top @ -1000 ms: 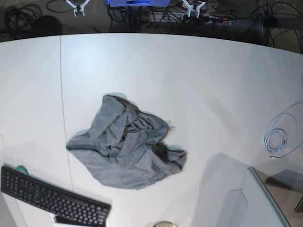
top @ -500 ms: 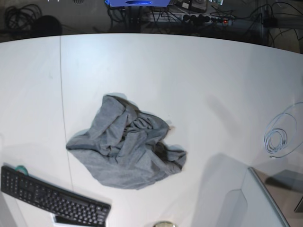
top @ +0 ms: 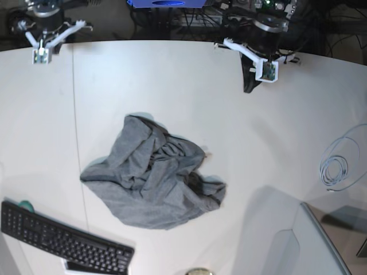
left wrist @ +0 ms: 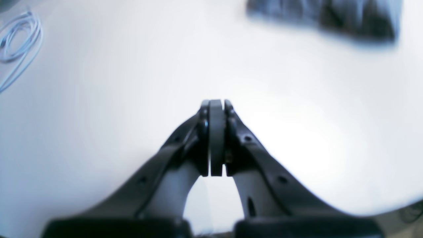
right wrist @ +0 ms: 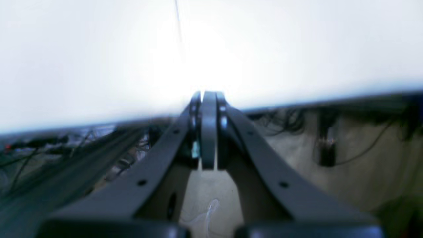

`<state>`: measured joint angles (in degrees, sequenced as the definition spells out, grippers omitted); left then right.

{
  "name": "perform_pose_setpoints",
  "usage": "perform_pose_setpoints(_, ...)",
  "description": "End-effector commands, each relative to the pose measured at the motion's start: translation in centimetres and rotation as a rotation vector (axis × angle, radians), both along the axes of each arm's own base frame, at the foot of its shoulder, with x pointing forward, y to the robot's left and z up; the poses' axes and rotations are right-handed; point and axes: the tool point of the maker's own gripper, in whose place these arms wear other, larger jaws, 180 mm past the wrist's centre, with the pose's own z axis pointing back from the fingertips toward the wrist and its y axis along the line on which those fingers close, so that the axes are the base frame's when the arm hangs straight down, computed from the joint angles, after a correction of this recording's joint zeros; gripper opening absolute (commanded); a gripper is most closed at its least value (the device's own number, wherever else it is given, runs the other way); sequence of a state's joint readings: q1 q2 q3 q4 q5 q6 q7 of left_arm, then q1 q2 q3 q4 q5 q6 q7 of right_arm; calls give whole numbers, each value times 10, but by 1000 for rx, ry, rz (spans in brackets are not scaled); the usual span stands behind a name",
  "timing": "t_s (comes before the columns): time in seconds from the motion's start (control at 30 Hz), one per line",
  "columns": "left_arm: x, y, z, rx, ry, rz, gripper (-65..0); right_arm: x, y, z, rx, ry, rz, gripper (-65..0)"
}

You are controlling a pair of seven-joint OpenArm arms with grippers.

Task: Layout the t-shirt on the table in an organized manner, then fold the t-shirt properly
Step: 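Lower both grippers onto the crumpled grey t-shirt and grasp its edges, then pull the shirt apart with both grippers, spreading it on the table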

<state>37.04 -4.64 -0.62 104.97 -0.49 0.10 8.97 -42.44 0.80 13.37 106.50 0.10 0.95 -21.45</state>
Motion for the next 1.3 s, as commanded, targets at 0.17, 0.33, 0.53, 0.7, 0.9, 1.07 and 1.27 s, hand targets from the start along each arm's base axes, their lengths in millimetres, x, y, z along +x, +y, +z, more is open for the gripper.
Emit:
perform_pose_setpoints(0.17,57,-11,16,-39,-28,39,-650,118,12,37,20,-101,176,-647)
perform_pose_setpoints(0.33,96,-8,2,-34,-36,47,-650,180,38,46,66,-94,282,-425)
perform_pose_setpoints(0.53,157,-18,-7,-44,-46,42,-650,217,73,41,117,-70,362,-233)
perform_pose_setpoints(0.7,190,-15,-21,-38,-13,48,-650,229,119,23,210,-29,400,-233)
perform_pose_setpoints(0.9,208,-55,-41,-32,-6,-60,-650,239,137,0,274,6,402,-233)
perform_pose_setpoints(1.07,194,-89,-89,23,66,-204,-650,234,132,-19,282,43,388,-503)
perform_pose_setpoints(1.27,178,-85,-113,34,99,-218,-650,231,86,-14,259,14,278,-644)
